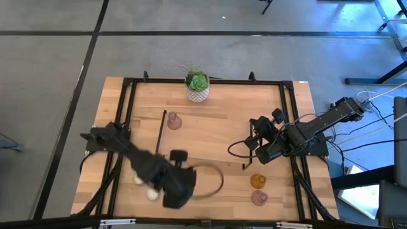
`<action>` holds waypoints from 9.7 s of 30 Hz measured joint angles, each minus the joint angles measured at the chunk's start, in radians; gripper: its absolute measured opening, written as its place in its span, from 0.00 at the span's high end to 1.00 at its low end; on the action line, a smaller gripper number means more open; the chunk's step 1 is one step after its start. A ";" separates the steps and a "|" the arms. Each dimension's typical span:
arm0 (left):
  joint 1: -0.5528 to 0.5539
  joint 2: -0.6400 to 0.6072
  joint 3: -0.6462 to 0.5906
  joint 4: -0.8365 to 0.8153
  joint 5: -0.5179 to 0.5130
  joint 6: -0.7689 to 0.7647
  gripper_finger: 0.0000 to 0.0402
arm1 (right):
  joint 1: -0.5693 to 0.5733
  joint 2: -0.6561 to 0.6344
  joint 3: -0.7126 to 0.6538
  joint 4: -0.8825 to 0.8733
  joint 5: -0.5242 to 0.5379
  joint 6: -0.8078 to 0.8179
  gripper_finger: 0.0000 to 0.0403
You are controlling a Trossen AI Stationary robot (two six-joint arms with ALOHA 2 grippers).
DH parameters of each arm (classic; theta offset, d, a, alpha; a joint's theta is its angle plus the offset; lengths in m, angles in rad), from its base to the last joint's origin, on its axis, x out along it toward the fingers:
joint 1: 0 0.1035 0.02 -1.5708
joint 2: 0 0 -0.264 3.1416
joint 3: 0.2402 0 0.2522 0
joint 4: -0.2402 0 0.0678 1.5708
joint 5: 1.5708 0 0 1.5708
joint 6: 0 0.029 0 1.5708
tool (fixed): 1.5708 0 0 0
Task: Pick & Place candle stick holders
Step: Put the yellow scented candle on the shelf, then adjust the shelf
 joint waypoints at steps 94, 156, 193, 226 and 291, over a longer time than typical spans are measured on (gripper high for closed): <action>0.457 -0.456 -0.794 0.182 0.368 0.086 1.00 | -0.031 0.000 -0.027 0.033 -0.015 -0.031 1.00; -0.283 -0.450 -0.750 0.532 -0.937 -0.017 0.75 | 0.130 0.000 0.006 0.171 -0.390 -0.187 1.00; -0.047 -0.455 -0.954 1.085 -0.211 0.820 0.75 | 0.557 0.106 -0.027 0.168 -0.819 0.588 0.93; -0.054 -0.455 -0.953 1.190 -0.150 0.862 0.75 | 0.344 0.217 0.017 0.731 -0.860 -0.368 0.93; -0.070 -0.455 -0.953 1.152 -0.151 0.823 0.75 | 0.222 0.232 0.233 0.540 -0.935 -0.260 0.61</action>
